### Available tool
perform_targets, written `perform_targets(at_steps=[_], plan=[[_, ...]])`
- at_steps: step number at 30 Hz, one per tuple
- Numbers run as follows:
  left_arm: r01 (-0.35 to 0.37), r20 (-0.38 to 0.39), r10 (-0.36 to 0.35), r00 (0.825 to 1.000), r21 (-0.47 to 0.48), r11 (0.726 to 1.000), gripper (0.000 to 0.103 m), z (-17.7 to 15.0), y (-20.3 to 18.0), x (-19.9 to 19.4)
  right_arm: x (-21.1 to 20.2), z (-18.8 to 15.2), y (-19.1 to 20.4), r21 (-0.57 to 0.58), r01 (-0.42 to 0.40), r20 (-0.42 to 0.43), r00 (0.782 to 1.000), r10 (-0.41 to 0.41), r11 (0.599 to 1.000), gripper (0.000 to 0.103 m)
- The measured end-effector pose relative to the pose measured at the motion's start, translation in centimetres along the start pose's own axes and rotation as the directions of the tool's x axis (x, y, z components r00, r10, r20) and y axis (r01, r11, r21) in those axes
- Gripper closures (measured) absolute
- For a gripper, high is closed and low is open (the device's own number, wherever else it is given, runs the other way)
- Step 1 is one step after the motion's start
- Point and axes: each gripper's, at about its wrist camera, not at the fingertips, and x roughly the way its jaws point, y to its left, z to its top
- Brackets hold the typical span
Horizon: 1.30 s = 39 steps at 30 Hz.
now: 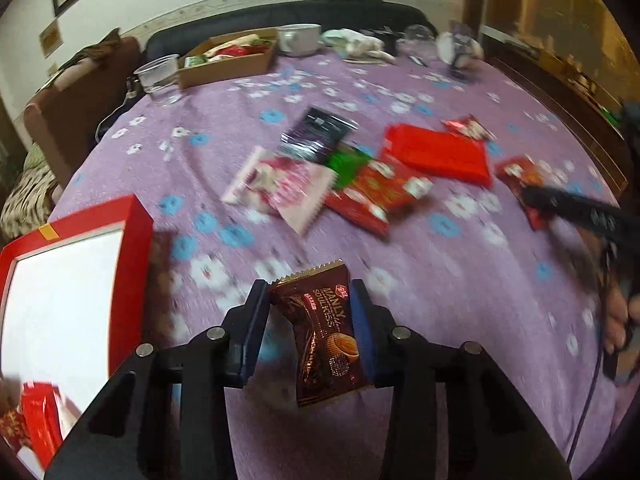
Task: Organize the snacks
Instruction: 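Grasp a red printed packet with the right gripper while the left grasps a brown chocolate packet, then lift both held packets off the table toward the red box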
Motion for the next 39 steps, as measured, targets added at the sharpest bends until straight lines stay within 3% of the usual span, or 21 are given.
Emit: perform_targets(at_steps=[7,12,17,19,21,23,27,28,29,32,34,37,38,39], plan=[[0.062,-0.014,-0.062,0.998,0.055,0.997,0.065,-1.9,-1.3,-1.7,-1.3,-1.6,-0.7,0.161,-0.084,-0.038,0.995,0.091,0.983,0.068],[0.090,-0.021,-0.088,0.996,0.094,0.991,0.065,-3.6,-2.0,-3.2,-2.8,-3.8,0.2,0.204,-0.104,-0.049,0.992,0.116,0.973,0.069],[0.074,-0.034,-0.072,0.997,0.079,0.994,0.060,-4.3,-1.9,-3.8,-4.3,-5.4,2.7,0.119,0.013,-0.108,0.994,0.000,0.993,0.069],[0.044,-0.058,-0.040,0.997,0.063,0.997,0.052,-4.1,-1.8,-3.2,-4.2,-5.5,3.3,0.089,0.065,-0.116,0.992,-0.054,0.994,0.069],[0.020,-0.059,-0.016,0.998,0.058,0.998,0.035,-4.2,-1.8,-3.0,-3.9,-5.5,4.2,0.053,0.111,-0.123,0.987,-0.103,0.992,0.066],[-0.003,-0.055,0.005,0.998,0.044,0.999,0.028,-4.5,-1.5,-2.8,-3.7,-5.6,4.9,0.015,0.148,-0.120,0.982,-0.145,0.989,0.064],[0.042,-0.058,-0.042,0.997,-0.005,0.999,0.028,-4.9,-0.7,-2.8,-3.6,-6.0,5.8,-0.029,0.207,-0.091,0.974,-0.209,0.978,0.062],[0.045,-0.050,-0.045,0.998,0.011,0.999,0.028,-5.0,-0.8,-2.9,-3.6,-6.1,5.8,-0.032,0.214,-0.085,0.973,-0.216,0.976,0.063],[0.056,-0.042,-0.055,0.998,0.018,0.998,0.036,-5.1,-0.9,-3.0,-3.7,-6.2,5.8,-0.032,0.220,-0.079,0.972,-0.222,0.975,0.063],[0.086,-0.008,-0.086,0.996,0.052,0.995,0.067,-5.3,-1.3,-3.4,-3.8,-6.4,5.8,-0.013,0.227,-0.067,0.972,-0.227,0.974,0.064],[0.105,-0.002,-0.105,0.995,0.035,0.994,0.072,-5.3,-1.0,-3.6,-4.1,-6.4,5.6,0.020,0.209,-0.066,0.976,-0.208,0.978,0.066],[0.138,0.018,-0.138,0.990,0.014,0.990,0.077,-5.3,-0.5,-4.1,-4.7,-6.7,5.3,0.079,0.115,-0.066,0.992,-0.110,0.990,0.072],[0.148,0.031,-0.148,0.988,0.010,0.989,0.078,-5.3,-0.3,-4.5,-4.9,-6.8,5.4,0.089,0.090,-0.066,0.994,-0.084,0.992,0.083],[0.152,0.039,-0.152,0.988,0.009,0.988,0.079,-5.3,-0.3,-4.8,-5.1,-6.9,5.5,0.093,0.071,-0.066,0.996,-0.065,0.993,0.086]])
